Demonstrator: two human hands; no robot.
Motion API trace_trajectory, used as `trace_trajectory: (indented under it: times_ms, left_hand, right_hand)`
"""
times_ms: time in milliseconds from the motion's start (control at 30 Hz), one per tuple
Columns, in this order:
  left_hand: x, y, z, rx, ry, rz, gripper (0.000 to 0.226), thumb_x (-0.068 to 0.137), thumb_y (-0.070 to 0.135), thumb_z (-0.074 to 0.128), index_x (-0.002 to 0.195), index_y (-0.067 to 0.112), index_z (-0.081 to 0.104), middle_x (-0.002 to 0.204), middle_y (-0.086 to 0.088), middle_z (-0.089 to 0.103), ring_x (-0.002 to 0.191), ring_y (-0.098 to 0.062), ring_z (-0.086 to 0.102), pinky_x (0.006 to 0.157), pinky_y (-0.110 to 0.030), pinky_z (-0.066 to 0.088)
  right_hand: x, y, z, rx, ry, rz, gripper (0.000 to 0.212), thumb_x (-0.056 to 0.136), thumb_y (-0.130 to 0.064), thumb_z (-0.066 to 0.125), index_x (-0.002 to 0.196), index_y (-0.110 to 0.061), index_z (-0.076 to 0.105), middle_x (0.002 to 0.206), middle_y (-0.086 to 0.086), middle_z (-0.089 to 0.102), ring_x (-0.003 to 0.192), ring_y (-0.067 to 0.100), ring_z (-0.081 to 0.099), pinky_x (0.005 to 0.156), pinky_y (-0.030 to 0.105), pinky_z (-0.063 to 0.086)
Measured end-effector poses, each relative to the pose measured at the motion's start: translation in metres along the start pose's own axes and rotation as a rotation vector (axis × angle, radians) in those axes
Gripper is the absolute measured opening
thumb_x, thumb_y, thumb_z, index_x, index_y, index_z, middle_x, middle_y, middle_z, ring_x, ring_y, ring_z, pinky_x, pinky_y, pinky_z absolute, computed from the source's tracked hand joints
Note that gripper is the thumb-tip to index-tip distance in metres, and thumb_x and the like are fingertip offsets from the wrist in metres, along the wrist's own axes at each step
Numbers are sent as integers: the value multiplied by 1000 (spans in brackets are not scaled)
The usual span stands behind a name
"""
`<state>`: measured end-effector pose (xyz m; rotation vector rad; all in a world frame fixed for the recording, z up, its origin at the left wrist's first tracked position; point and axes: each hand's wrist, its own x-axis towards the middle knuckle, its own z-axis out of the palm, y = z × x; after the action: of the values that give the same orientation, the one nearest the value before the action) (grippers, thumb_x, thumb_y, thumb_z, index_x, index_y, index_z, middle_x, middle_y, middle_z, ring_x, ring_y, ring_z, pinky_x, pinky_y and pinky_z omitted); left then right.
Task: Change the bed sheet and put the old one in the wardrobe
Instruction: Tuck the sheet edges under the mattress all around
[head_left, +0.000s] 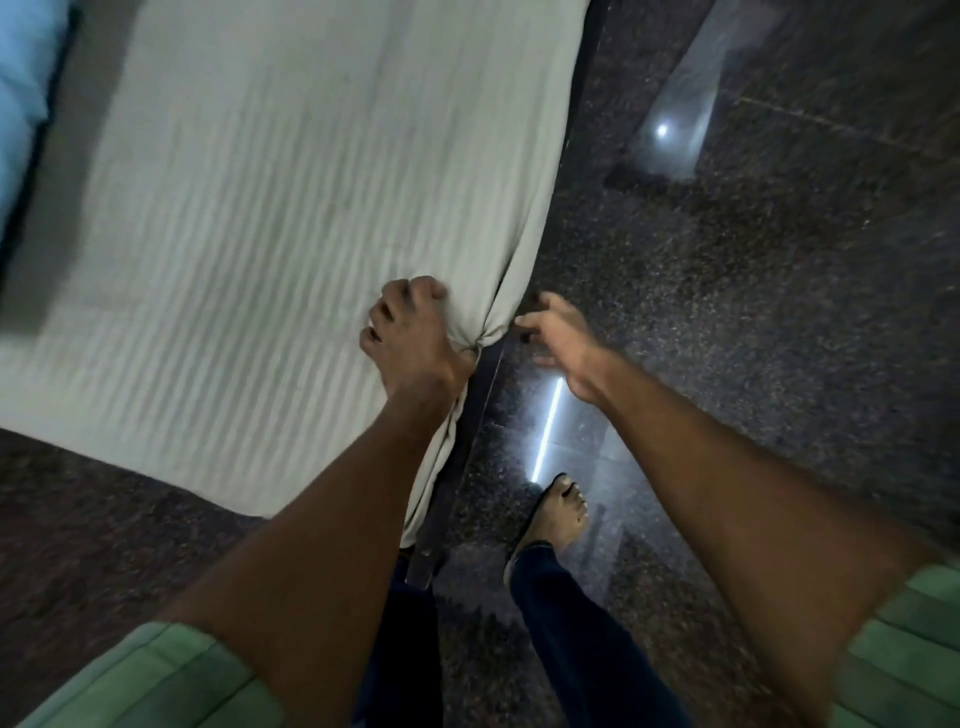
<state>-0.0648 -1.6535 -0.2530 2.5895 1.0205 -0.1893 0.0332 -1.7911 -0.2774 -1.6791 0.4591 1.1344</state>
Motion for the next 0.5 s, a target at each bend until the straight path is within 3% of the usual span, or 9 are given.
trace_trajectory:
  times_ms: [133, 200, 300, 400, 500]
  left_hand:
    - [2, 13, 5, 45, 0, -33, 83, 54, 28, 92, 118, 31, 39, 126, -5, 40, 116, -34, 47, 97, -55, 42]
    - [2, 18, 4, 53, -11, -20, 82, 55, 30, 90, 119, 30, 38, 126, -6, 41, 117, -35, 47, 97, -55, 43]
    - [-4, 13, 0, 46, -9, 42, 73, 65, 40, 79, 123, 28, 38, 133, -6, 41, 123, -35, 45, 100, -57, 43]
    - [-14, 10, -1, -10, 40, 32, 62, 72, 45, 71, 124, 29, 41, 140, -4, 40, 131, -32, 42, 103, -55, 42]
    - [5, 17, -2, -37, 109, 80, 56, 74, 44, 71, 122, 29, 46, 139, -3, 42, 131, -29, 43, 104, -50, 42]
  right_hand:
    - [6, -17, 0, -135, 242, -215, 69, 80, -16, 79, 142, -19, 49, 104, -7, 65, 98, 16, 64, 81, 32, 54]
    - [8, -32, 9, -260, 330, -236, 69, 69, -27, 80, 133, -22, 54, 111, -2, 67, 103, 22, 66, 85, 30, 54]
    - [13, -38, 24, -327, 453, -232, 79, 58, -42, 77, 130, -23, 50, 126, 3, 64, 112, 29, 64, 94, 42, 56]
    - [16, -34, 32, -393, 537, -165, 85, 61, -39, 78, 137, -17, 46, 141, 8, 54, 129, 32, 55, 102, 45, 51]
    - [26, -43, 36, -659, 597, -132, 89, 67, -40, 80, 142, -13, 40, 147, 10, 46, 137, 33, 45, 106, 50, 45]
